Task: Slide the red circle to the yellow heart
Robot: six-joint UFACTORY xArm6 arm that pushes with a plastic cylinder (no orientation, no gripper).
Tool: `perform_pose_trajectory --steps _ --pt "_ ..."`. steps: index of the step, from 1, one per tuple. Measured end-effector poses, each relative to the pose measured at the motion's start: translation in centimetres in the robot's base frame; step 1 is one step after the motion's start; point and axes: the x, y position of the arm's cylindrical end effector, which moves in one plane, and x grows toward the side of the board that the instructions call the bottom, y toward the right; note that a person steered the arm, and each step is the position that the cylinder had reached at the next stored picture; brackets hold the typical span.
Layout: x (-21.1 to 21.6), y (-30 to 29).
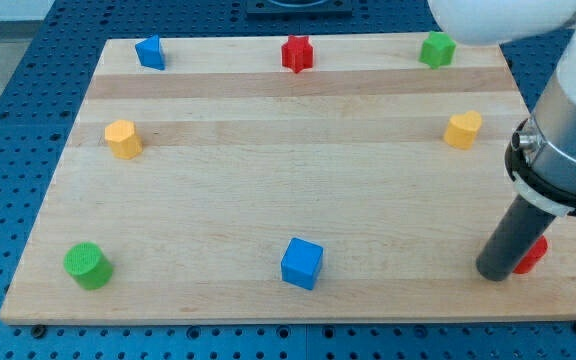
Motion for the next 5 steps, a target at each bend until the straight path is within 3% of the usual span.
perform_pose_trajectory --steps 2,3,5 --pt "1.2 -0.1" --pt "3.7 0.5" --pt "2.3 3.5"
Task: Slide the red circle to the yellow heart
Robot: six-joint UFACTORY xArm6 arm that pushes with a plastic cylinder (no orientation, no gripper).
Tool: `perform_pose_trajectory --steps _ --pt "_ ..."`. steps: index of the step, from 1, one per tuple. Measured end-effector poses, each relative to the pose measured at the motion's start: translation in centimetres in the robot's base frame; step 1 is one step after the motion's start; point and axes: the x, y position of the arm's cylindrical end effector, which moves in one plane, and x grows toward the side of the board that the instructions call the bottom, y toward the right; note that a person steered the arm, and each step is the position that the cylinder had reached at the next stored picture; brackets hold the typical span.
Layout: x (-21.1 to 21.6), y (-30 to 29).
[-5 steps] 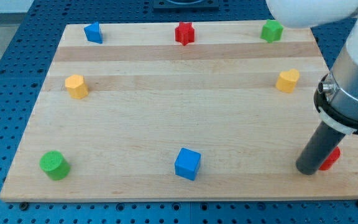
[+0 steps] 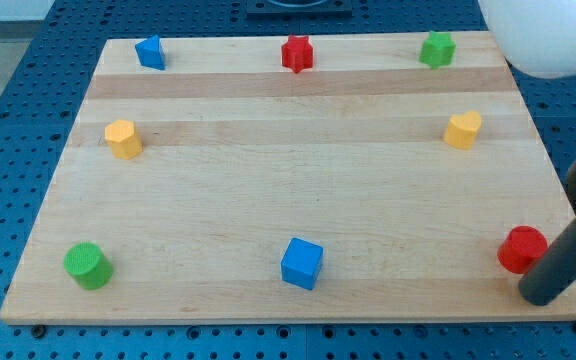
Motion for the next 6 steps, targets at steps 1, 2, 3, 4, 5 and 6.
perform_pose_trajectory --steps 1,2,3,4,5,6 --pt "-0.6 -0.3" --pt "-2.0 -0.3" --pt "-3.9 -0.3" --pt "-6.1 -0.3" --pt "-9.0 -0.1" --pt "-10.1 1.4"
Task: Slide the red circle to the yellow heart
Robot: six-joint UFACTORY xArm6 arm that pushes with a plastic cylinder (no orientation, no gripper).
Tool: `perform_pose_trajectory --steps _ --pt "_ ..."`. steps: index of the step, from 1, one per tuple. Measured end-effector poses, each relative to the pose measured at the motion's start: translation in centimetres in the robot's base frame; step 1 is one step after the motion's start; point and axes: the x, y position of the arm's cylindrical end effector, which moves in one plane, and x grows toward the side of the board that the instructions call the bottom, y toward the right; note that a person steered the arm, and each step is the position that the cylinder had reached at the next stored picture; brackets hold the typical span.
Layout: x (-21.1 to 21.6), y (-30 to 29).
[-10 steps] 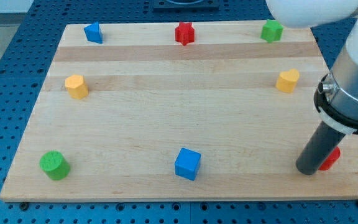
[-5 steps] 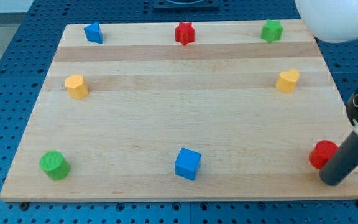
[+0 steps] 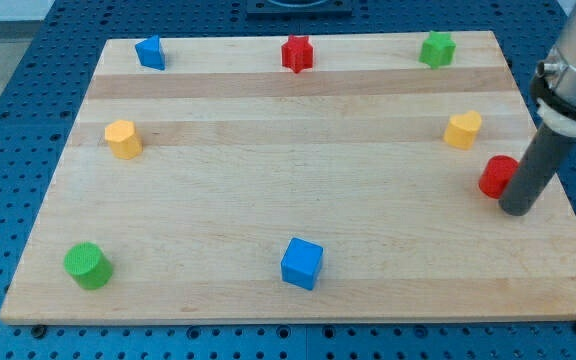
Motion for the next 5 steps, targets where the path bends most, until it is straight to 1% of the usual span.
perform_pose_trajectory --steps 2,5 --pt "-2.9 0.9" --pt "-5.5 -2.6"
